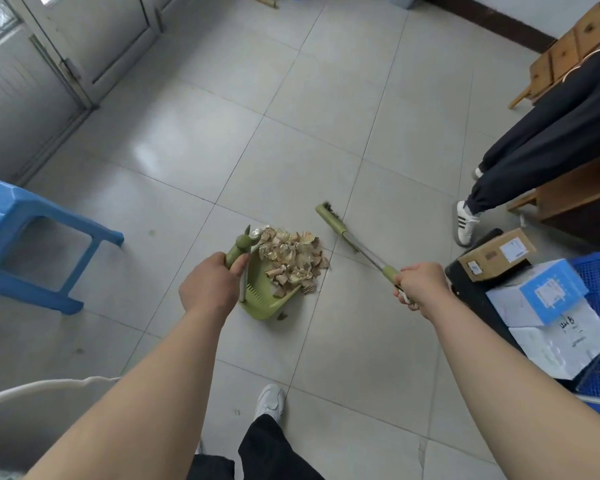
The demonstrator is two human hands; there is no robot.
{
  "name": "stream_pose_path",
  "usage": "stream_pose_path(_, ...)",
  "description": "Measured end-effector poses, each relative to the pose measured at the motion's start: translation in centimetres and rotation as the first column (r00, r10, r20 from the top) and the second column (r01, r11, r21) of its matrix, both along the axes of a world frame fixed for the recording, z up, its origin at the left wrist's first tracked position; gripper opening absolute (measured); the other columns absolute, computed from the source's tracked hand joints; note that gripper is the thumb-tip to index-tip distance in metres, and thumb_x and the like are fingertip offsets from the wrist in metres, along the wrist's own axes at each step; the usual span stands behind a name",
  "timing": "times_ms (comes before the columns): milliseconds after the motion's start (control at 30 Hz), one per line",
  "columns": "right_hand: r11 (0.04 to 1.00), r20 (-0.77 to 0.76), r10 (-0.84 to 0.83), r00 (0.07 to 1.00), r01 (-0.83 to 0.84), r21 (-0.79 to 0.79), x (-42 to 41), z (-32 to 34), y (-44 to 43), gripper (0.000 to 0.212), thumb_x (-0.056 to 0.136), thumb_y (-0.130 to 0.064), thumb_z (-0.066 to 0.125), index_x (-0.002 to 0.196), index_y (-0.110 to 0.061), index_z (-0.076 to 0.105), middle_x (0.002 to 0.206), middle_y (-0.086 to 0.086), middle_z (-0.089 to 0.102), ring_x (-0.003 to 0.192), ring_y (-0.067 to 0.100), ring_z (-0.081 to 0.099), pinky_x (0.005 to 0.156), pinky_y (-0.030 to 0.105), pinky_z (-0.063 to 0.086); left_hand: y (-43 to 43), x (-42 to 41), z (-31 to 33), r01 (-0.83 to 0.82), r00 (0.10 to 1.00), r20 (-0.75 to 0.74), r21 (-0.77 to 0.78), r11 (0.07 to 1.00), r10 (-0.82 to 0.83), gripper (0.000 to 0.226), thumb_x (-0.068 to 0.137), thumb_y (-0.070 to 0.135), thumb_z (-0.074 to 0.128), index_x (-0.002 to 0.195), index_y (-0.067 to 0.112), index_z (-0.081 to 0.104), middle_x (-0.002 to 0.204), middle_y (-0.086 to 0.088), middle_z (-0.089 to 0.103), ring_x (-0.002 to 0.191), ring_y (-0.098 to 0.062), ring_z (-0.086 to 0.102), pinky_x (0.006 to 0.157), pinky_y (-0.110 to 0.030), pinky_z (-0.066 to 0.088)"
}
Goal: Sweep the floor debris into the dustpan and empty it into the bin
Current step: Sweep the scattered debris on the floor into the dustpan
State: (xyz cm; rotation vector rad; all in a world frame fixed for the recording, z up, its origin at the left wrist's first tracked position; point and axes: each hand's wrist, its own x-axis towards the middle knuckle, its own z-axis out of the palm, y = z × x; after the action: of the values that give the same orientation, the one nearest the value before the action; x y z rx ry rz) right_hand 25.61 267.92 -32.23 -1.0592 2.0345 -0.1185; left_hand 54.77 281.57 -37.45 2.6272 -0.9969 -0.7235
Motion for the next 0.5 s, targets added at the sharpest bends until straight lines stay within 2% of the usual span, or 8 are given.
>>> stream_pose_path(100,0.988,-0.062,0.153,0.986,-0.15,0.048,0.5,-1.1,-0.6,0.015,0.08,-0.008,0.055,0.081,-0.006,0.07,0.06,0.016,0.058,0.046,0.023,0.05,0.047,0.024,0.034,-0.7,0.1,-0.4,-0.008,1.0,0.014,-0.007,1.0,0.008,0.053,0.093,0.066,0.038,0.071,0.019,0.046,0.065,0.003,0.053,0.067,-0.026,0.053,0.053,-0.03,0.03)
stream_pose_path(167,0.962,-0.104,0.262,0.96,-0.25,0.11,0.7,-1.5,-0.5,0.016,0.082,-0.007,0.053,0.069,-0.01,0.062,0.058,0.016,0.058,0.048,0.024,0.049,0.046,0.023,0.035,-1.1,0.1,-0.6,-0.012,1.0,0.02,-0.012,1.0,0.012,0.054,0.093,0.066,0.038,0.072,0.018,0.049,0.065,0.003,0.054,0.066,-0.026,0.053,0.053,-0.03,0.032)
stream_pose_path(333,0.892,-0.071,0.415,0.907,-0.39,0.226,0.9,-1.4,1.5,0.025,0.083,-0.003,0.051,0.06,-0.011,0.045,0.056,0.011,0.048,0.046,0.022,0.044,0.045,0.019,0.031,-1.7,-0.2,-0.5,-0.005,1.0,0.024,-0.009,1.0,0.005,0.054,0.093,0.067,0.037,0.074,0.018,0.049,0.066,0.002,0.053,0.069,-0.027,0.054,0.055,-0.031,0.033)
stream_pose_path(500,0.776,-0.135,0.611,0.78,-0.557,0.296,0.4,0.4,3.8,0.023,0.081,-0.005,0.056,0.059,-0.008,0.056,0.057,0.011,0.053,0.047,0.021,0.048,0.044,0.018,0.037,-1.6,-0.3,-0.4,-0.004,1.0,0.012,-0.009,1.0,0.004,0.052,0.093,0.066,0.038,0.073,0.019,0.048,0.066,0.003,0.052,0.07,-0.028,0.053,0.053,-0.031,0.029)
